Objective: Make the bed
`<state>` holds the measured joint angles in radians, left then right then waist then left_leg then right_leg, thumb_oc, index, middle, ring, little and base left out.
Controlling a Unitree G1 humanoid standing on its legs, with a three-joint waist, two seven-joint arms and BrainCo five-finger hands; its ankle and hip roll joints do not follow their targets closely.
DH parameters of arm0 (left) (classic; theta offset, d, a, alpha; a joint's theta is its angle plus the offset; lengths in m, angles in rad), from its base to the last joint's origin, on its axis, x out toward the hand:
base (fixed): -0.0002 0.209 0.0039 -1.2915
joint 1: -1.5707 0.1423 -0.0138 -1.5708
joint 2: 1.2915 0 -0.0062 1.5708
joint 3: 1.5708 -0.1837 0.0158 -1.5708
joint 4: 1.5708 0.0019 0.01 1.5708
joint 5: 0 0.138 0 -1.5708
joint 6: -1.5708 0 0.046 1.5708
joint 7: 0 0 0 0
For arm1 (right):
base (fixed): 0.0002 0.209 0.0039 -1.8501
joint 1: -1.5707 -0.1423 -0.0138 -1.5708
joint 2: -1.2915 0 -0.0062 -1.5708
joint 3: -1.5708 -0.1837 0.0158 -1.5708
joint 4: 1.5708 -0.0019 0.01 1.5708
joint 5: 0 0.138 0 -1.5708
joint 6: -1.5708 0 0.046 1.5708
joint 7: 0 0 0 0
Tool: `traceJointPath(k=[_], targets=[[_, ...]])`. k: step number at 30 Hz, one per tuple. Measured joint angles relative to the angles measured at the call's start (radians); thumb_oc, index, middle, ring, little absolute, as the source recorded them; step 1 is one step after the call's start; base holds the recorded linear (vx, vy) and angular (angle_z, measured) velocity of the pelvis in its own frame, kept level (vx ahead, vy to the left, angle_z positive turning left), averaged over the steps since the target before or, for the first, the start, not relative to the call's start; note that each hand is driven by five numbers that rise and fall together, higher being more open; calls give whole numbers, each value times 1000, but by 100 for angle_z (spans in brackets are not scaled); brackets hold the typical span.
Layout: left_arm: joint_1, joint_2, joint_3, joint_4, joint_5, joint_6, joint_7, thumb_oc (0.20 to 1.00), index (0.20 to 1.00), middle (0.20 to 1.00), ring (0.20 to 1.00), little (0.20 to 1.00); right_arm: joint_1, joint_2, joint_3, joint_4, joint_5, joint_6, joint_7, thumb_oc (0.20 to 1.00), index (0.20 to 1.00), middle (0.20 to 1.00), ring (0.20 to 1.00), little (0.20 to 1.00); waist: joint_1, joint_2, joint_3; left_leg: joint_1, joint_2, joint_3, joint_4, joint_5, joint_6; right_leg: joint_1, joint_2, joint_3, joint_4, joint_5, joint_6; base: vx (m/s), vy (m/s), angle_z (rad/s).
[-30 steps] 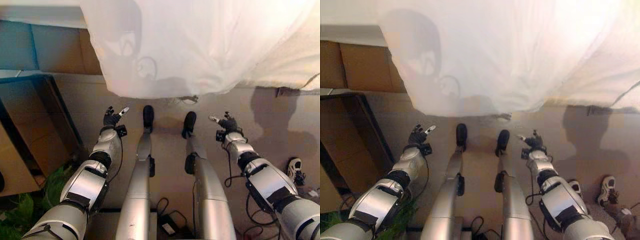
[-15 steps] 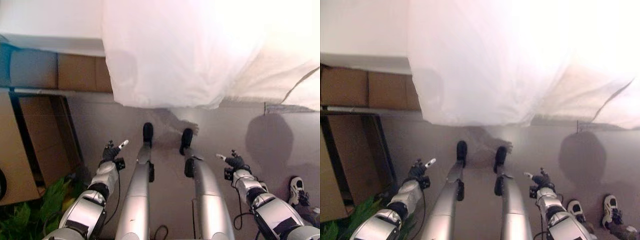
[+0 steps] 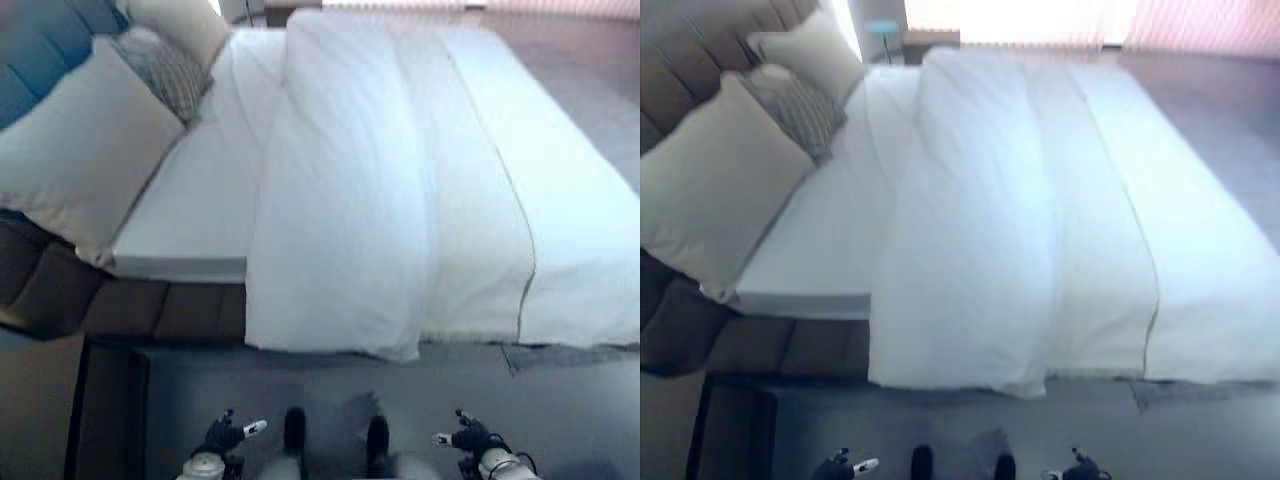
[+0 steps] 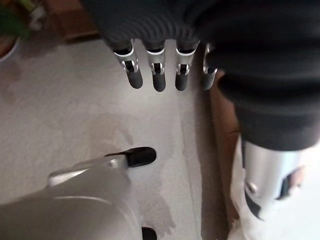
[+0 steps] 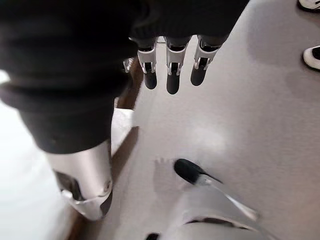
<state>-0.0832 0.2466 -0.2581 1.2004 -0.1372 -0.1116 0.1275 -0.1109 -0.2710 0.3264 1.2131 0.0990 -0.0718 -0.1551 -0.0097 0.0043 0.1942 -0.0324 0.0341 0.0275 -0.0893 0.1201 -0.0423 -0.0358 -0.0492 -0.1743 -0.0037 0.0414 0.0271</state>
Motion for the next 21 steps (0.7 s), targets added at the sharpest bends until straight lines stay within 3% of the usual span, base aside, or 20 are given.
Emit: traceJointPath(k=[2, 6, 12, 21], targets=[[24, 5, -17, -1, 77, 0, 4, 1000, 1000, 1000, 1000, 1000, 30, 0, 1, 8, -39, 2, 11, 1000, 1000, 1000, 1000, 1000, 0, -2, -75, 19, -1, 3, -5, -21, -3, 41, 3, 0, -54, 8, 3, 68, 22, -3], [39, 12, 7, 25, 163, 9, 12, 1000, 1000, 1000, 1000, 1000, 60, 3, 1, 25, -81, 18, 24, 1000, 1000, 1000, 1000, 1000, -1, -16, -119, 66, -1, 1, 0, -31, -7, 108, 11, -2, -88, 15, -3, 69, 19, 2], [62, 11, 25, 73, 167, 27, 9, 1000, 1000, 1000, 1000, 1000, 79, 8, -1, 52, -88, 36, 54, 1000, 1000, 1000, 1000, 1000, -1, -32, -139, 89, 7, 0, -5, -38, -16, 131, 20, -2, -88, 4, -4, 23, 8, 0], [113, 11, 24, 91, 185, 38, -29, 1000, 1000, 1000, 1000, 1000, 117, 9, -1, 62, -88, 51, 84, 1000, 1000, 1000, 1000, 1000, 0, -21, -184, 88, 15, 1, -6, -46, -14, 133, 23, -1, -89, -2, -13, 0, 0, 0]])
